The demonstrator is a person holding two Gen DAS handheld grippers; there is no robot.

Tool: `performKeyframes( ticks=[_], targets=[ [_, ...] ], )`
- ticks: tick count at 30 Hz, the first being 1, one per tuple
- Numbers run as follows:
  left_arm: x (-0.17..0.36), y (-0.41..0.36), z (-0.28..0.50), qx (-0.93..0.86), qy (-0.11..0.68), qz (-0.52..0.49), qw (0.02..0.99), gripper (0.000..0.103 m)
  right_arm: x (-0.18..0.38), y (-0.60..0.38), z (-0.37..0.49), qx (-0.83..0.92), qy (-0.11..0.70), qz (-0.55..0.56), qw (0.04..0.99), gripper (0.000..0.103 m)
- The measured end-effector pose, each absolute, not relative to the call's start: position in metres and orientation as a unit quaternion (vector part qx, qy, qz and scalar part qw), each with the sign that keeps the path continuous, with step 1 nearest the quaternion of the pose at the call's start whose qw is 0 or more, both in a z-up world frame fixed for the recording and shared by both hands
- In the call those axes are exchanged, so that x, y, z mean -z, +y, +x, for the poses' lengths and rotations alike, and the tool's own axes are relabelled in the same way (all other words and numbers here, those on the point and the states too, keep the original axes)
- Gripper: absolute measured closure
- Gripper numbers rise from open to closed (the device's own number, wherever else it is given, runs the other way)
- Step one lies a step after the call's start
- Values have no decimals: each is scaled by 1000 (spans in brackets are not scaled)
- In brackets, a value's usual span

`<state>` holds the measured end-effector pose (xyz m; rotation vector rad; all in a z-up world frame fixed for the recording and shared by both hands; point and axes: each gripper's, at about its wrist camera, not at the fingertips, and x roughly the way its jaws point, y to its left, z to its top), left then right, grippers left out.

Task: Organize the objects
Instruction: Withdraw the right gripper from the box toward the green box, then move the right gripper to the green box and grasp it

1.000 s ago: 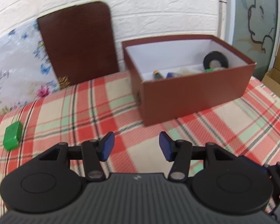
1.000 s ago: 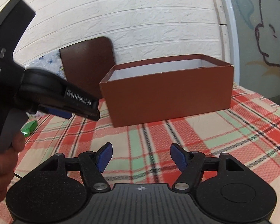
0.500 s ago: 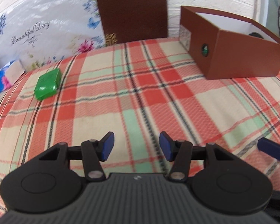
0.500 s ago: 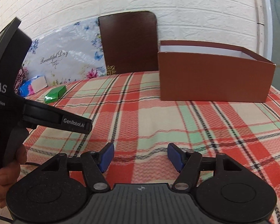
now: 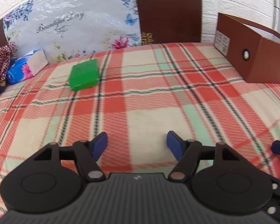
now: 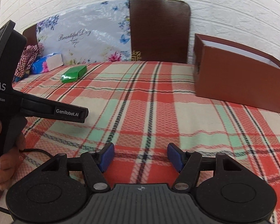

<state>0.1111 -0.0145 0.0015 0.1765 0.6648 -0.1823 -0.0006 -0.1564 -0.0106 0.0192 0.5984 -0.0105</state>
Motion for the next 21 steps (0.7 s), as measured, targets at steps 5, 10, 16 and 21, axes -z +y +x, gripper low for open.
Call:
performKeyframes(
  ticks=[5,10,16,21],
  targets=[
    [3,21,134,61,315,70,945,16,12,-141,14,-10,298,-5,955,39],
    [2,51,167,18,307,77,948,13,11,-127,30,-23,299,-12,954,39],
    [1,101,208,-33,303,64,950,6,11,-104,57,-45,294,-28,954,39],
    [3,131,228,-46,313,1,948,2,12,-81,83,-69,288,-40,954,39]
  ],
)
